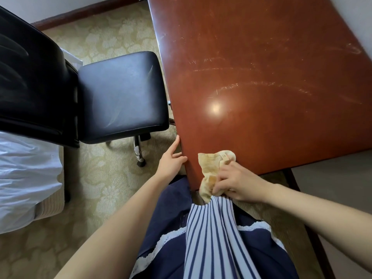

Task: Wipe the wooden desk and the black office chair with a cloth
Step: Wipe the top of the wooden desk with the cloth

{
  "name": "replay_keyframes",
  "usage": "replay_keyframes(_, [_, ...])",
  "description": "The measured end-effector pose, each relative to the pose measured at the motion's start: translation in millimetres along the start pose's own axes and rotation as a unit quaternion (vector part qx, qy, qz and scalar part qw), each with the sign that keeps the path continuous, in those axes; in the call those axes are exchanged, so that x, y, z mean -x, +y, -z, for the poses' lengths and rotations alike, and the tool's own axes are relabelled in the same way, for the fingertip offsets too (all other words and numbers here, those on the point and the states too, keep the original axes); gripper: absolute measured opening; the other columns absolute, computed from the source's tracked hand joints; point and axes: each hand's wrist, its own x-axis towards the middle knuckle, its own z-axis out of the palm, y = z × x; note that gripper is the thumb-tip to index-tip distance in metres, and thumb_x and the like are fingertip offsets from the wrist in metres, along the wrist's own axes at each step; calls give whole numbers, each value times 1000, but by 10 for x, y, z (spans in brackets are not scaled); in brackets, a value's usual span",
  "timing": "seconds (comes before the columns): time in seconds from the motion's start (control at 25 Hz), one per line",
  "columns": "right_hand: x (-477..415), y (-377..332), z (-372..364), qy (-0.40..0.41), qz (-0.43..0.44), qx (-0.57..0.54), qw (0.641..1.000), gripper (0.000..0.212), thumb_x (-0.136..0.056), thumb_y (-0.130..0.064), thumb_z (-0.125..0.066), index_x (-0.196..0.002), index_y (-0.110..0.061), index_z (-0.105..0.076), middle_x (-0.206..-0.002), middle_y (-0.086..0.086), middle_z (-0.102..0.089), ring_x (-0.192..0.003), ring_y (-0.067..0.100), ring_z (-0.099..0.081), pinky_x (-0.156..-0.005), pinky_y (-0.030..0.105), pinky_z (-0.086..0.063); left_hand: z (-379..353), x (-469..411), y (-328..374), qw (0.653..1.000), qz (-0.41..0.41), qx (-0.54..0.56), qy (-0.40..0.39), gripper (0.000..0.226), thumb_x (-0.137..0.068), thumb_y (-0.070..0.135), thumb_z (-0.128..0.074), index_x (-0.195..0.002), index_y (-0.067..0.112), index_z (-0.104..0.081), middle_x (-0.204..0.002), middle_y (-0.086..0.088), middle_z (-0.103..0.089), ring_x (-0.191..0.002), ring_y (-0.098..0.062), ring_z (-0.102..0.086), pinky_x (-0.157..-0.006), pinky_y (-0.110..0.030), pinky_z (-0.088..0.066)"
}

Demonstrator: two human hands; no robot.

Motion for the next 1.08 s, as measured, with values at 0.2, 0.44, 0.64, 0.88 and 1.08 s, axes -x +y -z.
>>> replay_keyframes(0.2, [-1, 279, 199, 49, -55, -11, 997, 20, -80, -10, -73, -97, -20, -73, -88, -7, -67, -85, 18, -59, -75, 32, -40, -17, -13, -13, 999, -13, -42, -3, 82, -85, -6, -57, -147, 36, -23, -132, -3, -57, -119, -16, -55, -103, -39, -43])
replay_keyframes(0.44, [-325, 881, 558, 224, -278, -39, 933, 26, -78, -9, -71, -102, -18, -72, -108, 7, -67, -110, 30, -54, -93, 47, -42, -25, 2, -13, 994, -40, -97, -13, 87, -85, -7, -61, -149, 31, -17, -139, 10, -48, -122, -13, -52, -103, -37, -43])
replay_keyframes(0.64, [-760, 702, 455, 392, -507, -46, 766, 28, -83, -7, -56, -103, -22, -70, -112, 6, -64, -117, 29, -44, -90, 38, -40, -10, -34, -33, 990, -45, -135, -10, 88, -85, -5, -62, -149, 32, -15, -127, 14, -51, -118, -9, -52, -100, -28, -44])
replay_keyframes(0.88, [-861, -170, -208, 268, -288, -62, 917, 27, -77, -4, -61, -99, -15, -71, -94, 5, -67, -98, 31, -52, -87, 39, -37, -57, -50, -35, 984, -49, -166, 51, 79, -83, 6, -60, -149, 30, -23, -134, -1, -55, -116, -14, -54, -91, -20, -39])
replay_keyframes(1.08, [-189, -51, -190, 179, -158, -56, 970, 25, -78, -9, -69, -102, -17, -71, -85, -2, -62, -88, 21, -55, -81, 29, -35, -319, 16, -5, 941, -85, -318, 86, 82, -84, 27, -61, -151, 22, -15, -158, -10, -10, -144, -26, -7, -113, -42, -14])
